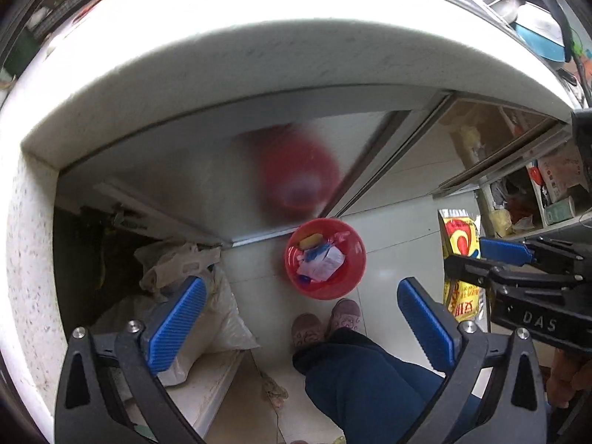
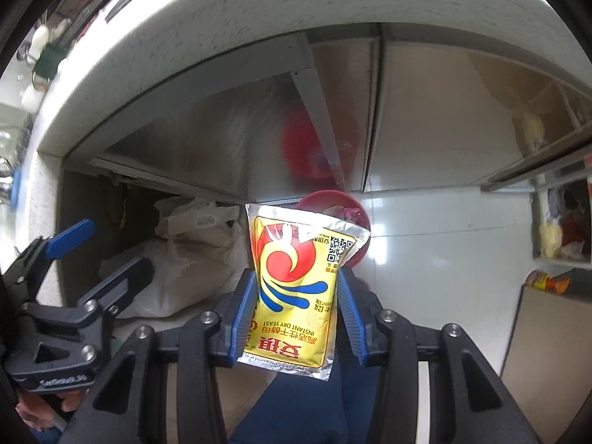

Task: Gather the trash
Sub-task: 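Open the left tool over the bin while the right tool releases the packet, then raise both tools back up to the counter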

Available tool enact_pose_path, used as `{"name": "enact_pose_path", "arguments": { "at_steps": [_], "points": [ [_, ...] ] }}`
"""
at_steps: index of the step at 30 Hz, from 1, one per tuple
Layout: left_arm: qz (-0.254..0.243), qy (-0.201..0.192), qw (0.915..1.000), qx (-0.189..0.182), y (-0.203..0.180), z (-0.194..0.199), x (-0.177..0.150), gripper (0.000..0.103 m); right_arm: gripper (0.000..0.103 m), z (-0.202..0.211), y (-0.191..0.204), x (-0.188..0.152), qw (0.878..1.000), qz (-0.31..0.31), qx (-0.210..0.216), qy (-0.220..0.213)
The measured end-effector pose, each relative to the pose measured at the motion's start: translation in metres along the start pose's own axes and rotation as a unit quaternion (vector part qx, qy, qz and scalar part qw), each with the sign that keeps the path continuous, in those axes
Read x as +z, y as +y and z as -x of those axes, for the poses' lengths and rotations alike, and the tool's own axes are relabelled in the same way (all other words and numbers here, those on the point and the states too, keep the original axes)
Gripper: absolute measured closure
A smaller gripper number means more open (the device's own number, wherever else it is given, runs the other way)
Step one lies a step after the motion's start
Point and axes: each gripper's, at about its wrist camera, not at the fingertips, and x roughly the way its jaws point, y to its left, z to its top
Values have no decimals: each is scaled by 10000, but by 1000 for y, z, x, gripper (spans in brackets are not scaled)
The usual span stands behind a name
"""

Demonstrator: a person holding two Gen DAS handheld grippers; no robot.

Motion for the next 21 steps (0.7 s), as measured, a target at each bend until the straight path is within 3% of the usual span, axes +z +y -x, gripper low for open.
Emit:
{"name": "enact_pose_path", "arguments": {
  "at_steps": [4,6,8,16,19,21],
  "points": [
    [133,59,9999,34,8,1,-6,0,50,-7,2,3,9999,53,26,92],
    [173,101,9997,146,11,3,-8,0,33,-5,3,3,9998,182,-97,21],
    [227,95,9995,191,13,7,-10,0,27,0,5,3,9997,209,-96,-46],
    [259,-24,9994,209,16,39,-8,0,23,23,17,4,9995,272,-82,-141],
    [276,-171,9990,303,15,60,-5,0,18,44,18,6,9994,275,9,-215],
    [362,-300,9985,281,17,74,-2,0,9,53,22,8,9991,284,80,-298]
  ]
}}
